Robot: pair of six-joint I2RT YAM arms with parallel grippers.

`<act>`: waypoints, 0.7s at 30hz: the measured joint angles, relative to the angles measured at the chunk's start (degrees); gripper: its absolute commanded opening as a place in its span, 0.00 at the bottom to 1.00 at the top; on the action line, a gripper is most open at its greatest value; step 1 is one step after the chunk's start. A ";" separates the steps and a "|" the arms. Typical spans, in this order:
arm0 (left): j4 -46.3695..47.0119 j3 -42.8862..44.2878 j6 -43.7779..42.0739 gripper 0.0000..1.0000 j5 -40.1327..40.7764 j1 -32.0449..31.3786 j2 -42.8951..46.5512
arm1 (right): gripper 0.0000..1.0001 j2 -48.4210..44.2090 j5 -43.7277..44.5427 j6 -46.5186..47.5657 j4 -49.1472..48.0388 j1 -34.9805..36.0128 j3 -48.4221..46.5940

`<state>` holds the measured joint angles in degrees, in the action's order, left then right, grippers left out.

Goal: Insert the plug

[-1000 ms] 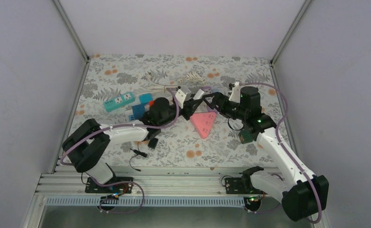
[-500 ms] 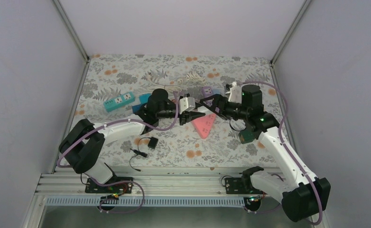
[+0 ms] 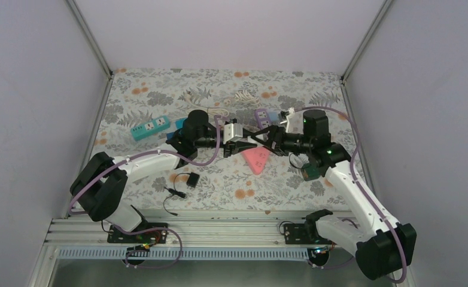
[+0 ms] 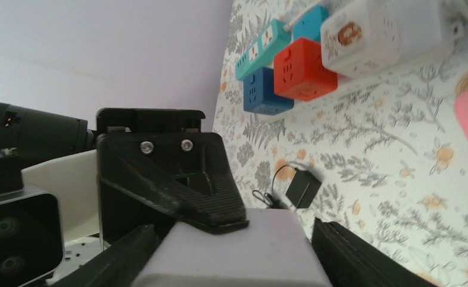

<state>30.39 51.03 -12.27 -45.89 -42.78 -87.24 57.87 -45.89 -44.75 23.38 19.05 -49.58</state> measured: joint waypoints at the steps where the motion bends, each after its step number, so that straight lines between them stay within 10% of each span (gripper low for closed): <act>1: -0.02 0.00 -0.17 0.22 0.00 0.02 0.00 | 0.60 0.33 -0.52 -0.48 -0.35 0.00 0.46; 8: -0.83 0.00 -1.01 0.23 0.31 0.26 0.31 | 0.42 0.85 -1.42 -2.27 -1.86 0.00 1.07; 15: -0.92 -0.63 -0.46 0.86 4.44 0.31 1.29 | 0.41 0.85 2.01 -2.01 -1.64 -0.07 1.01; 21: -1.77 -3.74 7.48 0.98 22.01 0.66 7.56 | 0.42 1.68 16.28 1.66 2.14 -0.11 -0.61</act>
<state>28.62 47.29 -4.80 -23.88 -42.13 -79.68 59.55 -29.61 -43.09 25.52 18.94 -50.19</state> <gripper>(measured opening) 0.968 0.542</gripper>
